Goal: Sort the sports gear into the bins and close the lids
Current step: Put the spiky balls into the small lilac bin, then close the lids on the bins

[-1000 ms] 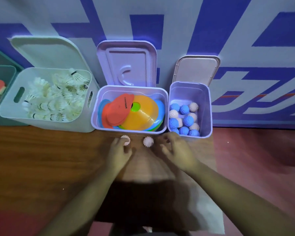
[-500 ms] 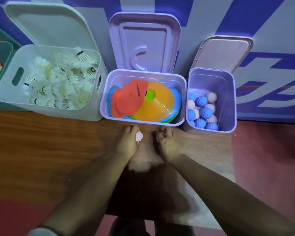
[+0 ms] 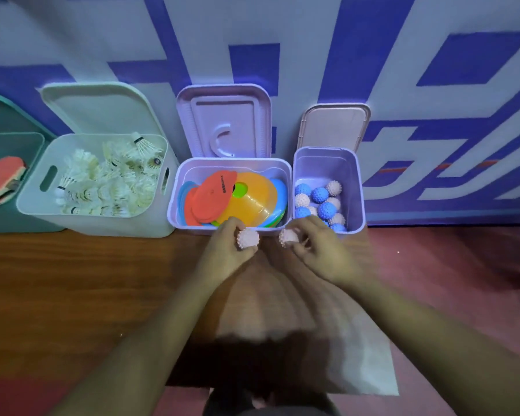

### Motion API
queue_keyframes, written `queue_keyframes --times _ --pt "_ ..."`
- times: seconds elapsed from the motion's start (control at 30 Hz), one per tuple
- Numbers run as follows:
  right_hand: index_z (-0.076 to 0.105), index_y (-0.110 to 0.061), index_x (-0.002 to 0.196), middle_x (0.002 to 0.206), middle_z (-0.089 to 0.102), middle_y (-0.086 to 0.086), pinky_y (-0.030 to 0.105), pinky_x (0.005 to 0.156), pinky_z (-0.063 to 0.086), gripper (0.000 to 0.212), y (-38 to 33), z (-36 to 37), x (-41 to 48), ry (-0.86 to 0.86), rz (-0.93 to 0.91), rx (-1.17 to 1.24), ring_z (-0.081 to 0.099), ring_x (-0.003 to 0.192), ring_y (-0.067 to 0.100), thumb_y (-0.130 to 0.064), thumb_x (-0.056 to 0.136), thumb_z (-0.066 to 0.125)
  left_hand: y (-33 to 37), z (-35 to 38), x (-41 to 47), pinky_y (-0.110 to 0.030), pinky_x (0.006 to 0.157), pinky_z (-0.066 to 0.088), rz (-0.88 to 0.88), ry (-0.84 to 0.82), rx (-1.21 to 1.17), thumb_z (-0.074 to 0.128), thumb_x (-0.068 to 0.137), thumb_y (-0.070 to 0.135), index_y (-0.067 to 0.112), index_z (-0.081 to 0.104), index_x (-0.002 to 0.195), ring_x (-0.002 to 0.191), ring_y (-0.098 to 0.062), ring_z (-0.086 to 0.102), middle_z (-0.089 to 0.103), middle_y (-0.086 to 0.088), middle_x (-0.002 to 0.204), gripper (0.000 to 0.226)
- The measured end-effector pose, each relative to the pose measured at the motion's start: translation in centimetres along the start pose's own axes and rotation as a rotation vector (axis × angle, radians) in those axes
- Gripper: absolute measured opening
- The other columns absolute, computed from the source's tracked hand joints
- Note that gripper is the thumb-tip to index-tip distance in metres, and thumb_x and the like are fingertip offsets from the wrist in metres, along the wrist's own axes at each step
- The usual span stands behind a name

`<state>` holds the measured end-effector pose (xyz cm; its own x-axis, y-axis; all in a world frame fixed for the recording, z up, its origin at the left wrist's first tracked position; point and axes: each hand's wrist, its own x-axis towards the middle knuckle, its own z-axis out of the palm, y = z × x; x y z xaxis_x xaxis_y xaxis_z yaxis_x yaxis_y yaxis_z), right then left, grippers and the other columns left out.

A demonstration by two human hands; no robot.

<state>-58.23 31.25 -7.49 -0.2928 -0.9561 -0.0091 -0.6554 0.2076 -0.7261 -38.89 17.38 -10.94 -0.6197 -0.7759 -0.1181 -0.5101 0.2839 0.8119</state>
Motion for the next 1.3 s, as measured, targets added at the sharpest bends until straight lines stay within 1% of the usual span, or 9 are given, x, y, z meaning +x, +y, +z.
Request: queue_keyframes --times 0.17,0.27,0.4,0.53,0.7,0.83,0.97,1.07,1.3 --pt "0.056 -0.012 0.125 0.116 0.06 0.004 0.032 0.083 0.048 0.043 3.4 -6.7 2.0 0.236 0.223 -0.092 0.06 0.093 0.021 -0.023 0.085 0.067 6.8 3.0 4.9 -0.033 0.068 0.044 0.163 0.017 0.064 0.075 0.068 0.018 0.019 0.05 0.096 0.077 -0.02 0.053 0.057 -0.002 0.092 0.038" --pt "0.059 -0.009 0.118 0.113 0.061 0.01 0.03 0.075 0.043 0.037 5.6 -7.8 2.9 0.205 0.31 -0.133 0.06 0.099 0.029 -0.017 0.083 0.066 9.7 6.1 7.6 -0.027 0.069 0.038 0.187 -0.033 0.132 0.073 0.067 0.017 0.017 0.052 0.093 0.087 -0.019 0.05 0.056 -0.003 0.096 0.034" --pt "0.06 -0.01 0.114 0.11 0.059 0.012 0.034 0.072 0.045 0.033 8.1 -7.4 3.9 0.167 0.343 -0.17 0.059 0.097 0.034 -0.012 0.081 0.062 10.6 9.8 10.1 -0.039 0.081 0.046 0.117 -0.125 0.293 0.073 0.07 0.022 0.017 0.054 0.105 0.098 -0.026 0.054 0.056 -0.006 0.108 0.041" --pt "0.059 -0.01 0.102 0.103 0.061 0.011 0.029 0.065 0.034 0.021 10.0 -6.7 4.8 0.129 0.341 -0.209 0.06 0.093 0.034 -0.01 0.081 0.058 9.6 11.3 10.8 -0.038 0.086 0.047 0.103 -0.133 0.418 0.072 0.076 0.027 0.014 0.058 0.116 0.106 -0.027 0.056 0.059 -0.007 0.117 0.044" --pt "0.058 -0.008 0.115 0.118 0.056 0.011 0.034 0.077 0.046 0.031 11.3 -8.0 5.5 0.165 0.285 -0.123 0.058 0.099 0.031 -0.021 0.087 0.063 9.2 10.3 12.4 -0.035 0.087 0.047 0.128 -0.092 0.343 0.069 0.081 0.025 0.014 0.06 0.112 0.1 -0.025 0.058 0.058 -0.007 0.111 0.034" --pt "0.057 -0.006 0.115 0.113 0.061 0.012 0.04 0.084 0.049 0.036 11.9 -11.8 9.0 0.28 0.399 -0.02 0.058 0.098 0.027 -0.034 0.091 0.055 11.5 8.4 16.6 -0.035 0.089 0.043 0.088 0.035 0.271 0.066 0.084 0.022 0.007 0.057 0.113 0.103 -0.027 0.055 0.055 -0.01 0.112 0.034" --pt "0.033 -0.002 0.145 0.144 0.045 0.017 0.043 0.106 0.04 0.069 11.9 -15.1 13.7 0.344 0.505 0.114 0.046 0.13 0.031 -0.041 0.093 0.056 14.1 7.6 21.7 -0.035 0.094 0.038 -0.012 0.098 0.241 0.065 0.085 0.027 0.004 0.044 0.13 0.117 -0.033 0.048 0.047 -0.017 0.129 0.055" --pt "0.021 -0.004 0.15 0.151 0.037 0.017 0.045 0.111 0.036 0.083 12.1 -15.9 16.6 0.325 0.535 0.169 0.041 0.135 0.031 -0.049 0.091 0.056 14.9 7.9 24.6 -0.039 0.097 0.041 -0.091 0.078 0.228 0.062 0.084 0.033 0.006 0.038 0.135 0.123 -0.034 0.047 0.044 -0.017 0.139 0.062" --pt "0.04 -0.02 0.138 0.134 0.052 0.004 0.046 0.102 0.046 0.063 12.0 -14.9 19.3 0.316 0.529 0.358 0.053 0.12 0.025 -0.051 0.086 0.058 15.3 8.9 26.6 -0.035 0.084 0.046 -0.117 0.028 0.1 0.058 0.083 0.032 0.016 0.045 0.126 0.106 -0.031 0.056 0.057 -0.01 0.124 0.048"
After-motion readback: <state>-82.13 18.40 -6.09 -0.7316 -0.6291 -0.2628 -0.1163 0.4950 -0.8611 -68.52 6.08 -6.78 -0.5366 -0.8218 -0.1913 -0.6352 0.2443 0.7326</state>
